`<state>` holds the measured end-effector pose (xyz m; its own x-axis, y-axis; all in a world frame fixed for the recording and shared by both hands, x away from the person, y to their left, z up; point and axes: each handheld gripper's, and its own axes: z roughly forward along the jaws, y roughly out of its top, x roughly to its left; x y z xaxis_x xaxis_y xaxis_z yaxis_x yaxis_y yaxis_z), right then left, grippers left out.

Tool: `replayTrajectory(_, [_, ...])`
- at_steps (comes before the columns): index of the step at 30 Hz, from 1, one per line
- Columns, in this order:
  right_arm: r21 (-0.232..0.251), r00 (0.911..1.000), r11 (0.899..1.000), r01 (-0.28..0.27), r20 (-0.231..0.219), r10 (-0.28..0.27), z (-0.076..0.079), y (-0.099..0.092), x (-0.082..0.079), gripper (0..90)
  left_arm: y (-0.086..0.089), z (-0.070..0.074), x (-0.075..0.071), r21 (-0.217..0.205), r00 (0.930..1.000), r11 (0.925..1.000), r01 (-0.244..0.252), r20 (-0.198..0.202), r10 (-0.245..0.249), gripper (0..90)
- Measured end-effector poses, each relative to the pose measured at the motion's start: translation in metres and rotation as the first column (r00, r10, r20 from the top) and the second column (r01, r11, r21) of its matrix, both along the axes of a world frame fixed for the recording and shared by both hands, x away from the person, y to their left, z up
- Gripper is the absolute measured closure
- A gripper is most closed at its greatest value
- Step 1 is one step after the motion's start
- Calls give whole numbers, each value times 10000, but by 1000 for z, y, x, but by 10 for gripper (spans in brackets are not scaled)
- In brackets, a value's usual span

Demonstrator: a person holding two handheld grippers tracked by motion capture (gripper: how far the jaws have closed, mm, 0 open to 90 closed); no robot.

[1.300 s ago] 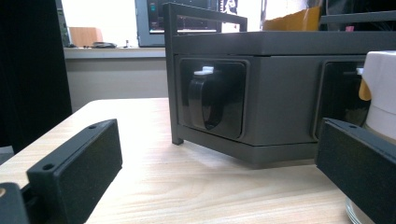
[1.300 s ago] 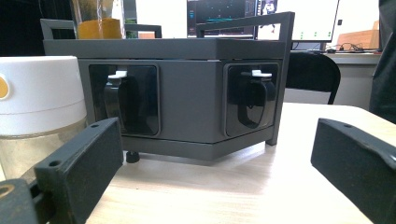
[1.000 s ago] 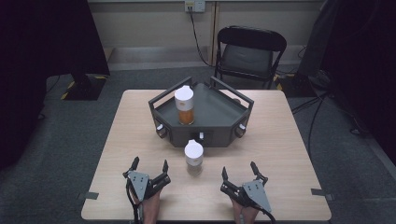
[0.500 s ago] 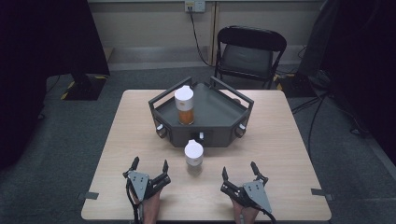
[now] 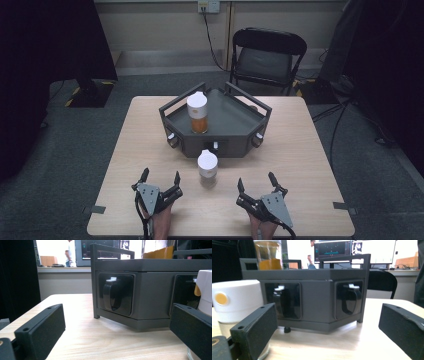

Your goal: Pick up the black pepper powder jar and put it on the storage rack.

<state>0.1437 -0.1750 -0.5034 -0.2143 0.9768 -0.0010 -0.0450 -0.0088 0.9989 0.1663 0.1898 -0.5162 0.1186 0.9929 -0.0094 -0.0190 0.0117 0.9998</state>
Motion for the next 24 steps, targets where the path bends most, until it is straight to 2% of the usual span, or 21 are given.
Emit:
replayTrajectory(6, [-64,9993,9996,-268,245,270,6,4,-3,6,0,0,0,2,10000,10000,0,-6,0,1])
replayTrajectory(19, [-125,9929,9940,-1084,478,1089,22,8,-5,6,0,0,0,2,10000,10000,-1,-6,1,3])
replayTrajectory(24, [-145,9901,9909,-1338,402,1343,27,10,-1,7,0,0,0,1,10000,10000,0,-6,0,2])
